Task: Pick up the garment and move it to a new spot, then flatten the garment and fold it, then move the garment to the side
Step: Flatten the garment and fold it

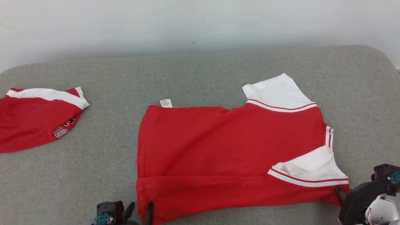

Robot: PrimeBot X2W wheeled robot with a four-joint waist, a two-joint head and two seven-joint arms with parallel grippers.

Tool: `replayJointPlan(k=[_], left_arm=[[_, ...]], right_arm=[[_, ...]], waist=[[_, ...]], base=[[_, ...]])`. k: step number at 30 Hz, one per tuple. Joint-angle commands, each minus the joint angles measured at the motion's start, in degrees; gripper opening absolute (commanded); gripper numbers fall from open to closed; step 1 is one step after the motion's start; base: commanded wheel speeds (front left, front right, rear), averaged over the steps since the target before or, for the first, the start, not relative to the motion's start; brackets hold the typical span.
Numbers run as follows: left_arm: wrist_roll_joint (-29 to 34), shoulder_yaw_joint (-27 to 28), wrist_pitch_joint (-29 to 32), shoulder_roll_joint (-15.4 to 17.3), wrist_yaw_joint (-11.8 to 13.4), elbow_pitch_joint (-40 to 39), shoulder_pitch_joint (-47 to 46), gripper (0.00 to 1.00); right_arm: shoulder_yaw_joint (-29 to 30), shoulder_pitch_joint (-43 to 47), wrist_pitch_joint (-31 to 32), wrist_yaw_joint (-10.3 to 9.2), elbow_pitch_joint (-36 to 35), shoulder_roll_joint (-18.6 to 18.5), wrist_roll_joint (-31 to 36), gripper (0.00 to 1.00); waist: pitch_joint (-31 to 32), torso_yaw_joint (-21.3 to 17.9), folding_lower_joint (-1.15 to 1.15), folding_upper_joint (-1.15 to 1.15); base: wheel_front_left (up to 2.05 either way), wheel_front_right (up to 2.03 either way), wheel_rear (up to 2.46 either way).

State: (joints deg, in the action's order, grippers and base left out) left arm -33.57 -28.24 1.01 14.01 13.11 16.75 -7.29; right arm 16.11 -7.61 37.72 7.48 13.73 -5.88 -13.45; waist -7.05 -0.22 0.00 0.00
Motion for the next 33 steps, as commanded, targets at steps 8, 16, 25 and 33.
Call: replayJointPlan(k=[8, 16, 25, 33], left_arm=[[-0.12, 2.56, 0.98, 2.58, 1.32, -4.76, -3.37, 1.00], [-2.79, 4.59, 6.14, 1.86, -1.19, -2.95, -17.83, 1.00], [-2.27, 2.29, 13.00, -0.36, -4.13, 6.93, -35.17, 1.00], [-1.70, 1.06, 14.28, -1.64, -5.60, 12.63, -42.02, 1.00]], right_arm=[[-0.54, -7.39, 0.30, 0.01, -4.02, -1.07, -0.92, 1.00], [-4.14, -23.72, 4.69, 0.01, 2.37, -3.97, -3.57, 1.00], [-7.52, -41.92, 0.14, 0.01, 16.98, -6.00, -1.45, 1.00], [-12.77, -49.84, -3.48, 0.01, 24.40, -7.86, 0.52, 1.00]], waist=[[-2.05, -0.09, 0.00, 0.00], [-7.41, 0.58, 0.00, 0.00], [-15.21, 1.62, 0.00, 0.00], [-18.45, 1.78, 0.00, 0.00]], base=[[0.00, 0.00, 0.00], [0.00, 0.00, 0.00], [0.00, 0.00, 0.00], [0.00, 0.00, 0.00]])
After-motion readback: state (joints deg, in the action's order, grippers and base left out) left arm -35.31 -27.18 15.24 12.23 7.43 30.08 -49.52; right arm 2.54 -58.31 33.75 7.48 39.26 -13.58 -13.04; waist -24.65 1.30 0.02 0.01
